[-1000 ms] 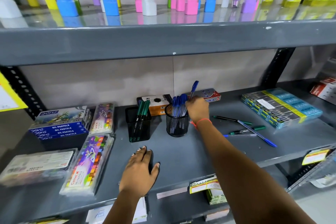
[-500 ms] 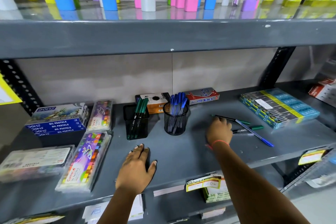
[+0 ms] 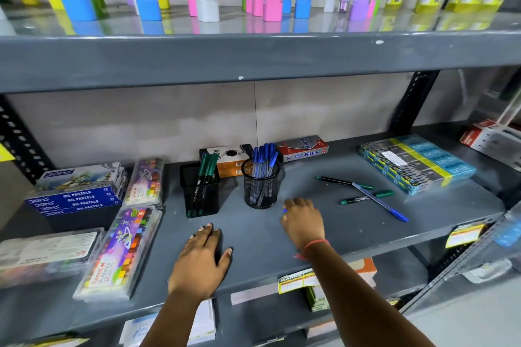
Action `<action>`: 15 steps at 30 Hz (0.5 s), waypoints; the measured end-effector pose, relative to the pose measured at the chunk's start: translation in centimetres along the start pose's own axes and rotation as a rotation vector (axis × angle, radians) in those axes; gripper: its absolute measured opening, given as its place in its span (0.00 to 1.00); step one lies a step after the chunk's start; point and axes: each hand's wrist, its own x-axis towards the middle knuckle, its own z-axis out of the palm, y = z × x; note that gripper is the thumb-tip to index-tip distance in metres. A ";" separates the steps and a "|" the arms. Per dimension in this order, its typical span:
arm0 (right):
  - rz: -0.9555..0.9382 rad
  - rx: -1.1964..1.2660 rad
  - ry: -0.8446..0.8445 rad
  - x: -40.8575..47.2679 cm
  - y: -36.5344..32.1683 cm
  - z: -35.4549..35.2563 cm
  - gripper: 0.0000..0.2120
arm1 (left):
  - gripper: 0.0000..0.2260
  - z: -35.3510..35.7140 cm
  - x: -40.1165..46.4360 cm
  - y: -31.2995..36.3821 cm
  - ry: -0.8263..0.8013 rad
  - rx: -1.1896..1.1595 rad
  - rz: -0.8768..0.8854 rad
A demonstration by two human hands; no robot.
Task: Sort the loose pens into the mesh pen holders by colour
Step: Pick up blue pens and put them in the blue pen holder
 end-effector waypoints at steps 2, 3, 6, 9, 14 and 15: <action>0.035 0.154 0.079 0.5 -0.7 -1.4 0.14 | 0.25 0.0 0.0 0.0 -0.007 0.005 0.001; 0.041 0.224 0.138 0.8 -1.0 -2.4 0.12 | 0.25 0.0 0.0 0.0 -0.010 0.008 -0.001; 0.070 0.405 0.374 2.3 -1.9 -6.3 0.09 | 0.26 0.0 0.1 0.1 -0.017 0.016 -0.013; 0.123 0.574 0.584 4.0 -2.7 -9.9 0.09 | 0.26 0.0 0.1 0.0 -0.019 0.033 -0.012; 0.051 0.805 0.753 5.4 -4.1 -11.6 0.08 | 0.26 -0.1 0.1 0.0 -0.021 0.035 -0.022; 0.042 0.813 0.741 5.6 -4.3 -11.3 0.08 | 0.26 -0.1 0.1 0.1 -0.019 0.037 -0.020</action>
